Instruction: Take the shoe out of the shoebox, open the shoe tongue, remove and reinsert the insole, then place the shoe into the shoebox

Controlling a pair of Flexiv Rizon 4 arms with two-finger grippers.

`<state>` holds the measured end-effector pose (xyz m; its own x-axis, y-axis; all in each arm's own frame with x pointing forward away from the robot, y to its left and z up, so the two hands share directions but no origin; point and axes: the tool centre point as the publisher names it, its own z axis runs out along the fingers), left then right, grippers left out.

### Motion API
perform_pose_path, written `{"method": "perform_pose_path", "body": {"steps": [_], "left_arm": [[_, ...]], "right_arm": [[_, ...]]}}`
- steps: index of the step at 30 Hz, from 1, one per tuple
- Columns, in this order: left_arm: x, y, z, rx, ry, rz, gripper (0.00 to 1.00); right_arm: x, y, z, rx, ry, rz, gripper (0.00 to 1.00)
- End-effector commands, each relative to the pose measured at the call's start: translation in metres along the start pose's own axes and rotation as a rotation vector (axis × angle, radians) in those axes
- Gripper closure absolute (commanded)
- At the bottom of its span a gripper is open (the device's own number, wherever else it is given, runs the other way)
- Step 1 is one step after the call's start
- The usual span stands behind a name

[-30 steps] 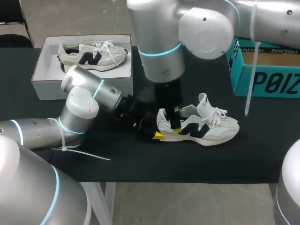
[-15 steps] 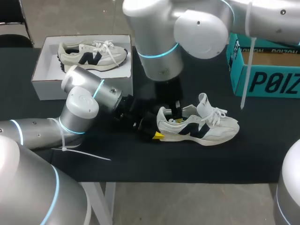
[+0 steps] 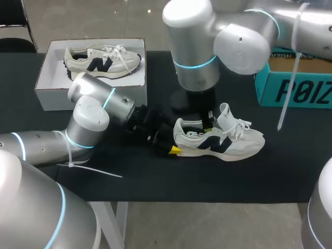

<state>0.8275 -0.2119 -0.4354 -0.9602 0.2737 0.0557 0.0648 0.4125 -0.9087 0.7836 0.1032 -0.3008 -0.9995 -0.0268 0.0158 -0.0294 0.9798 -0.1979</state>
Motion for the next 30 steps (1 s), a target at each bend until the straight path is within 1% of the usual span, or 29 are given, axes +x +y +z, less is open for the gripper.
{"method": "perform_pose_path", "body": {"steps": [1,24,25,26,28,30], "left_arm": [[-0.0024,0.0049,0.0048,-0.003,0.002,-0.001,1.00],[-0.0024,0.0049,0.0048,-0.003,0.002,-0.001,1.00],[-0.0024,0.0049,0.0048,-0.003,0.002,-0.001,1.00],[-0.0024,0.0049,0.0048,-0.003,0.002,-0.001,1.00],[-0.0024,0.0049,0.0048,-0.003,0.002,-0.001,1.00],[-0.0024,0.0049,0.0048,-0.003,0.002,-0.001,1.00]], "right_arm": [[-0.0128,0.0084,0.0013,0.041,0.054,0.008,1.00],[-0.0128,0.0084,0.0013,0.041,0.054,0.008,1.00],[-0.0112,0.0084,0.0002,0.031,0.042,0.022,1.00],[-0.0108,0.0090,-0.0009,0.050,0.042,0.028,1.00],[-0.0131,0.0114,-0.0015,0.041,0.004,0.044,1.00],[-0.0180,0.0137,-0.0006,0.054,-0.010,0.042,1.00]]}}
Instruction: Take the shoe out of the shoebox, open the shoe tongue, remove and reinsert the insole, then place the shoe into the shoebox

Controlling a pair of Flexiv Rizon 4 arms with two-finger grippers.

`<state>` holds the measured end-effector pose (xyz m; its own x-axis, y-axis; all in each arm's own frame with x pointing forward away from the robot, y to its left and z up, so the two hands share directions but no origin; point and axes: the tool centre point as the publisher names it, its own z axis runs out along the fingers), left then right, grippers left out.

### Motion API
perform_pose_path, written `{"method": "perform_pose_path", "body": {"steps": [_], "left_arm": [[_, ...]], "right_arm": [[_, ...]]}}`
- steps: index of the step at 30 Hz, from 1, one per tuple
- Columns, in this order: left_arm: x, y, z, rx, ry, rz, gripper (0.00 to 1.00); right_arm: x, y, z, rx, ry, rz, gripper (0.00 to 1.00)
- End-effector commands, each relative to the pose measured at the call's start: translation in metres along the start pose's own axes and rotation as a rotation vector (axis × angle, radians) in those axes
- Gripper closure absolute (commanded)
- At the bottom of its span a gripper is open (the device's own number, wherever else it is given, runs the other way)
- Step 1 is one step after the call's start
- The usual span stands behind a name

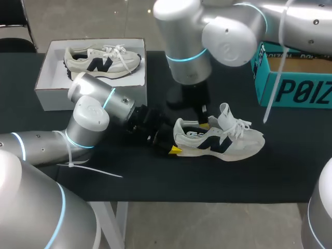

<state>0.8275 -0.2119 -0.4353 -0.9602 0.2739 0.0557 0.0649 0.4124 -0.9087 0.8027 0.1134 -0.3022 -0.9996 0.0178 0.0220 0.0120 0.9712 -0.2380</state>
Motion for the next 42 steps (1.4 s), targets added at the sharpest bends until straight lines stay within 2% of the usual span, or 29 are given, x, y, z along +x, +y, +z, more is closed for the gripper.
{"method": "perform_pose_path", "body": {"steps": [1,5,12,18,24,32,42], "left_arm": [[-0.002,0.005,0.005,-0.003,0.002,-0.001,1.00],[-0.002,0.005,0.005,-0.003,0.002,-0.001,1.00],[-0.002,0.005,0.005,-0.003,0.002,-0.001,1.00],[-0.002,0.005,0.005,-0.003,0.002,-0.001,1.00],[-0.002,0.005,0.005,-0.003,0.002,-0.001,1.00],[-0.002,0.005,0.005,-0.003,0.002,-0.001,1.00],[-0.002,0.005,0.005,-0.003,0.002,-0.001,1.00]], "right_arm": [[0.000,0.004,0.000,0.012,-0.043,0.006,1.00],[-0.004,0.002,0.006,0.005,-0.066,0.021,1.00],[-0.010,-0.006,0.028,-0.022,-0.061,0.066,1.00],[-0.023,-0.009,0.043,-0.052,-0.086,0.076,1.00],[-0.038,-0.011,0.049,-0.047,-0.105,0.073,1.00],[-0.059,-0.011,0.069,-0.023,-0.101,0.065,1.00],[-0.073,-0.007,0.090,-0.036,-0.071,0.059,1.00]]}}
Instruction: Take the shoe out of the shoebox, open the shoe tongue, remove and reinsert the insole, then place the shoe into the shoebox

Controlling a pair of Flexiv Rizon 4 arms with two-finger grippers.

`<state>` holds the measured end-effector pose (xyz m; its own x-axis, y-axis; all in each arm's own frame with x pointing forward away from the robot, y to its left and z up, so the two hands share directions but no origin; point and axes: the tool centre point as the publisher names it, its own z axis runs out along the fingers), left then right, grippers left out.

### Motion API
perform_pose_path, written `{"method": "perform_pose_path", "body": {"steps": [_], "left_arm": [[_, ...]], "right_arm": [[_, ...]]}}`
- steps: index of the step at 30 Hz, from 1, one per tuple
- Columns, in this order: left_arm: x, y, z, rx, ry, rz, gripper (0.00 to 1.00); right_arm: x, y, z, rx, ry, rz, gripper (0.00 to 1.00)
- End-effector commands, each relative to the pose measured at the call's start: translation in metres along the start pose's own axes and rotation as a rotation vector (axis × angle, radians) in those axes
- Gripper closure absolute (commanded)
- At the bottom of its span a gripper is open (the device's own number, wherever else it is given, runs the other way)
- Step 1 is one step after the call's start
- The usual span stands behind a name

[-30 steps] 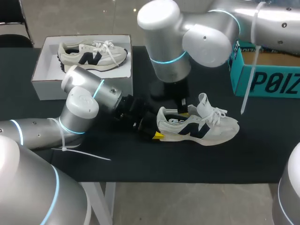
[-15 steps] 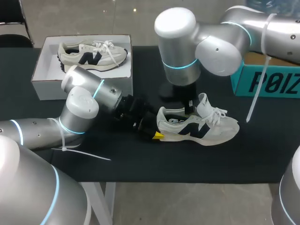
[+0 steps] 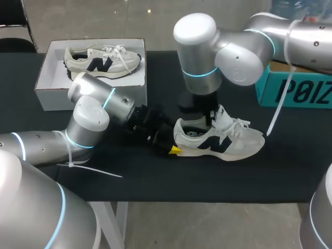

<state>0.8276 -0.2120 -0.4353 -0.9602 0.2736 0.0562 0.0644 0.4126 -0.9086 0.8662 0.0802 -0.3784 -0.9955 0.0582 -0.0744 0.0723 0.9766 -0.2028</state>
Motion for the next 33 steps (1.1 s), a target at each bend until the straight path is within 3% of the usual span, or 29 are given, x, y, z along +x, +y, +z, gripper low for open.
{"method": "perform_pose_path", "body": {"steps": [1,20,21,22,26,33], "left_arm": [[-0.002,0.005,0.005,-0.003,0.002,-0.001,1.00],[-0.002,0.005,0.005,-0.003,0.002,-0.001,1.00],[-0.002,0.005,0.005,-0.003,0.002,-0.001,1.00],[-0.002,0.005,0.005,-0.003,0.002,-0.001,1.00],[-0.002,0.005,0.005,-0.003,0.002,-0.001,1.00],[-0.002,0.005,0.005,-0.003,0.002,-0.001,1.00]], "right_arm": [[-0.006,0.007,0.012,-0.002,0.015,-0.002,1.00],[0.013,0.012,0.030,-0.031,0.059,0.001,1.00],[0.013,0.012,0.030,-0.032,0.060,0.000,0.97],[0.013,0.012,0.029,-0.032,0.060,-0.001,0.85],[0.011,0.014,0.029,-0.032,0.061,-0.007,0.64],[0.011,0.017,0.029,-0.034,0.065,-0.010,0.62]]}}
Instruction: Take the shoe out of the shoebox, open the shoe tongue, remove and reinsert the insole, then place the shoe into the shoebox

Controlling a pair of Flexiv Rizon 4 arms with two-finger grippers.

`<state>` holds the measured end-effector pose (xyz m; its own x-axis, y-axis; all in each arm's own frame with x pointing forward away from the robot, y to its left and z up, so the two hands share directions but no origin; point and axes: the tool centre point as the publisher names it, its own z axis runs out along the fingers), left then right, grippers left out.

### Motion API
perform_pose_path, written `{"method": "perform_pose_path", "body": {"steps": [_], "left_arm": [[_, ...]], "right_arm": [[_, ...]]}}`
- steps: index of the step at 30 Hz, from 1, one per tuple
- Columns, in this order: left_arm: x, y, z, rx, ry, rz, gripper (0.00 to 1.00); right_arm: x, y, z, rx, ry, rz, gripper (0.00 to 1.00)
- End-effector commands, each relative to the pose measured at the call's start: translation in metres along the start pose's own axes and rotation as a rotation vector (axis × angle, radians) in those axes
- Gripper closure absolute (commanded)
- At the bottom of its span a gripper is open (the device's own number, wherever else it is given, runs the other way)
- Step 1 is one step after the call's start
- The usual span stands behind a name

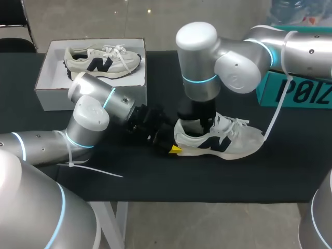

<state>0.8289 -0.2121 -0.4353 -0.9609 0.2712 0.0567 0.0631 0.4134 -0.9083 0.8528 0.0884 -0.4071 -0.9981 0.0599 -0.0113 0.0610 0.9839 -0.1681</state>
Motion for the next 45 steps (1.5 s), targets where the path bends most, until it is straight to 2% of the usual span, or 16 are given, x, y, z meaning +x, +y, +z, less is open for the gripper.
{"method": "perform_pose_path", "body": {"steps": [1,8,14,19,21,25,26,28,29,30,31,36,45], "left_arm": [[-0.001,0.005,0.005,-0.002,0.004,0.001,1.00],[-0.001,0.005,0.005,-0.002,0.004,0.001,1.00],[-0.001,0.005,0.005,-0.002,0.004,0.001,1.00],[-0.001,0.005,0.005,-0.002,0.004,0.001,1.00],[-0.001,0.005,0.005,-0.002,0.004,0.001,1.00],[-0.001,0.005,0.005,-0.002,0.004,0.001,1.00],[-0.001,0.005,0.005,-0.002,0.004,0.001,1.00],[-0.001,0.005,0.005,-0.002,0.004,0.001,1.00],[-0.001,0.005,0.005,-0.002,0.004,0.001,1.00],[-0.001,0.005,0.005,-0.002,0.004,0.001,1.00],[-0.001,0.005,0.005,-0.002,0.004,0.001,1.00],[-0.001,0.005,0.005,-0.002,0.004,0.001,1.00],[-0.001,0.005,0.005,-0.002,0.004,0.001,1.00]], "right_arm": [[-0.005,0.004,0.004,0.001,0.003,0.000,0.62],[-0.001,0.010,0.012,-0.005,0.023,-0.008,0.60],[0.005,0.019,0.028,-0.016,0.052,-0.014,0.60],[0.012,0.025,0.041,-0.023,0.079,-0.017,0.53],[0.015,0.027,0.047,-0.027,0.087,-0.015,0.54],[0.024,0.030,0.055,-0.034,0.102,-0.010,0.65],[0.027,0.032,0.058,-0.036,0.106,-0.009,0.71],[0.031,0.034,0.063,-0.039,0.114,-0.003,0.75],[0.033,0.035,0.065,-0.040,0.117,-0.002,0.79],[0.036,0.036,0.067,-0.041,0.120,0.002,0.96],[0.038,0.036,0.068,-0.042,0.121,0.003,1.00],[0.043,0.036,0.066,-0.042,0.118,0.013,1.00],[0.044,0.027,0.048,-0.026,0.090,0.024,1.00]]}}
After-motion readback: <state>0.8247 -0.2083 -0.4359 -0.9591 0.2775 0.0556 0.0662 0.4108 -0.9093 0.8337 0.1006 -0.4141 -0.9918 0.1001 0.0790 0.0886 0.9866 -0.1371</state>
